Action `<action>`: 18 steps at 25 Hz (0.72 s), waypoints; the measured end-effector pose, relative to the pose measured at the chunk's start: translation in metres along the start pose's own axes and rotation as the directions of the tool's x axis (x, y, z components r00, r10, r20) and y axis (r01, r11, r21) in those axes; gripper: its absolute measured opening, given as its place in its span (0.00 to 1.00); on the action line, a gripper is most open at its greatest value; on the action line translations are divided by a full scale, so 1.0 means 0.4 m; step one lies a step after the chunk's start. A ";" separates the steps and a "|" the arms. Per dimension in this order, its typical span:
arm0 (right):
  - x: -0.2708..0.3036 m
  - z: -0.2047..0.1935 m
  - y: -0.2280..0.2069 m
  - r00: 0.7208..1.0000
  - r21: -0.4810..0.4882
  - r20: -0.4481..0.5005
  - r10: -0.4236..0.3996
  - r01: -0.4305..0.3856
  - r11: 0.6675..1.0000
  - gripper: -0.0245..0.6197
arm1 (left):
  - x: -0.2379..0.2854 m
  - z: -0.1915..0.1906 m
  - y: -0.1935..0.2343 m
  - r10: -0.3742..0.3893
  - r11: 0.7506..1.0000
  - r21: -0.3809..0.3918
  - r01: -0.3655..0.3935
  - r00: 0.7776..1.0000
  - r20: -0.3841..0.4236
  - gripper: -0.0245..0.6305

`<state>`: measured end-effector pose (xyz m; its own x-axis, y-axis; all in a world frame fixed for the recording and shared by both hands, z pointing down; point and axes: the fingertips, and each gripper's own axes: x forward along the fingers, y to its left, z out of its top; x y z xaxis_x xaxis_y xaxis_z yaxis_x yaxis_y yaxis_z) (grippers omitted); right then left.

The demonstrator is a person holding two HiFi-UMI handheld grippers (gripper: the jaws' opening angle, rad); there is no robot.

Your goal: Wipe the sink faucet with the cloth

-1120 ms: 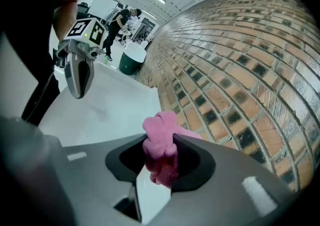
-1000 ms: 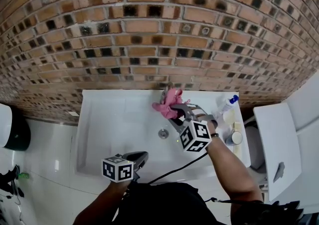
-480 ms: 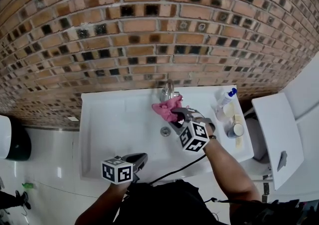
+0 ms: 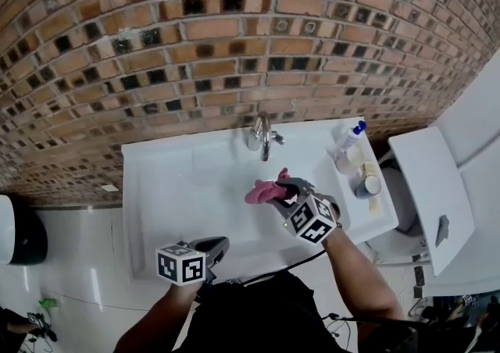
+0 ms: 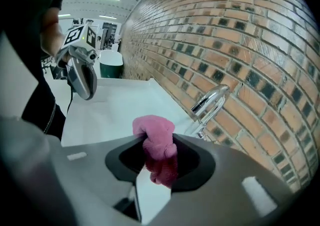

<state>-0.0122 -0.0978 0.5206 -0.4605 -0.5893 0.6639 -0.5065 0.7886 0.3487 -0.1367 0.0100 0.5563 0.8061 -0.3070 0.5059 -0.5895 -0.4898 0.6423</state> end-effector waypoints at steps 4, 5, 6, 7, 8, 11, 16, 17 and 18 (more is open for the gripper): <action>-0.036 -0.012 0.022 0.999 0.138 0.038 0.010 -0.016 0.990 0.24 | 0.012 0.006 -0.008 -0.021 1.000 0.013 0.021 1.000 0.011 0.05; -0.048 -0.013 0.025 0.998 0.177 0.056 0.012 -0.021 0.984 0.24 | 0.014 0.009 -0.014 -0.024 1.000 0.015 0.024 1.000 0.020 0.05; -0.060 -0.014 0.028 0.997 0.219 0.077 0.013 -0.030 0.975 0.24 | 0.015 0.012 -0.022 -0.027 0.999 0.017 0.027 0.999 0.030 0.05; -0.072 -0.016 0.031 0.995 0.261 0.099 0.016 -0.042 0.964 0.24 | 0.015 0.015 -0.031 -0.031 0.999 0.017 0.030 0.999 0.039 0.05; -0.085 -0.017 0.036 0.992 0.303 0.121 0.022 -0.058 0.951 0.24 | 0.015 0.016 -0.039 -0.032 0.999 0.016 0.031 0.998 0.048 0.05; -0.123 -0.017 0.046 0.979 0.406 0.198 0.039 -0.119 0.906 0.24 | 0.008 0.018 -0.048 -0.005 1.000 0.012 0.004 0.997 0.078 0.05; -0.217 -0.003 0.039 0.933 0.516 0.356 0.048 -0.239 0.823 0.24 | 0.023 0.036 -0.084 0.041 0.999 -0.010 -0.040 0.988 0.145 0.05; -0.241 -0.001 0.039 0.920 0.531 0.390 0.048 -0.267 0.804 0.24 | 0.027 0.035 -0.101 0.046 0.999 -0.015 -0.044 0.986 0.159 0.05; -0.265 0.000 0.038 0.906 0.542 0.420 0.044 -0.290 0.789 0.24 | 0.030 0.034 -0.119 0.051 0.999 -0.019 -0.048 0.984 0.172 0.05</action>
<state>0.0290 -0.0233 0.4555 -0.7460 -0.5732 0.3391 -0.6613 0.6976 -0.2758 -0.0981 0.0185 0.5240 0.7717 -0.4676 0.4311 -0.6287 -0.4584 0.6282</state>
